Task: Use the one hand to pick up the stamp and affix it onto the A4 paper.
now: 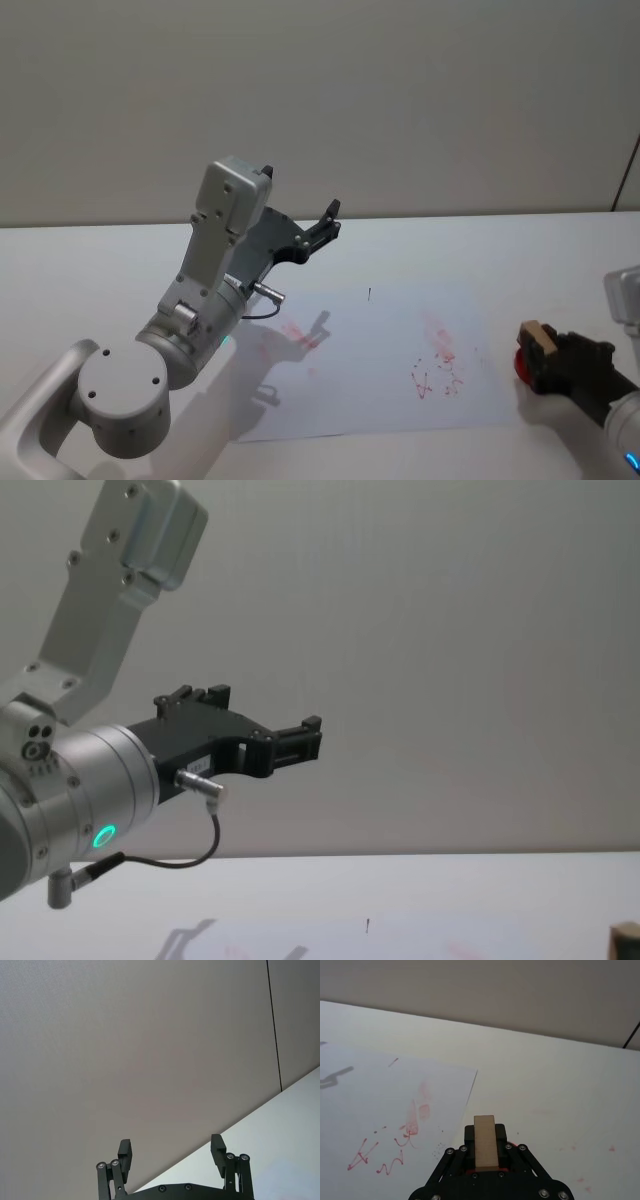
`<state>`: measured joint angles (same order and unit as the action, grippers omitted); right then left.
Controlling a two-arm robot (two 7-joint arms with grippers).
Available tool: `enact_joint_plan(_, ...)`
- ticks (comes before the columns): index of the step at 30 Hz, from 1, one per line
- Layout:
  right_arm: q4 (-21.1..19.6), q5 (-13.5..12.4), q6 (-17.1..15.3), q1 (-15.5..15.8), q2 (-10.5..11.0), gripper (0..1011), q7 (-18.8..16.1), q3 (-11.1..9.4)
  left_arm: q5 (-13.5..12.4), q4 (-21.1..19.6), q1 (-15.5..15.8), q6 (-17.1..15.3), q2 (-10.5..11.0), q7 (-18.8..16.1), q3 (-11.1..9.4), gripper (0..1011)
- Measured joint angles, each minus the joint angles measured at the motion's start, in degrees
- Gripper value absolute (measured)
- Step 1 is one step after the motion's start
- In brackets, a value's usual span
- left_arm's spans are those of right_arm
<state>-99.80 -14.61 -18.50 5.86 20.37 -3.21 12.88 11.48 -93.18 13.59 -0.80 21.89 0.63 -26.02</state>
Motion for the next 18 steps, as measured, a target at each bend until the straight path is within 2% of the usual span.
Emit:
enact_joint_plan(11, 0.21, 2.37, 3.26, -3.21, -0.69, 217, -5.88, 0.39, 0.0, 0.0, 0.0, 0.0, 0.0, 0.0, 0.0, 1001)
enact_joint_plan(18, 2.44, 3.4, 5.01, -6.69, -2.21, 217, -11.46, 1.11, 0.0, 0.0, 0.0, 0.0, 0.0, 0.0, 0.0, 1001)
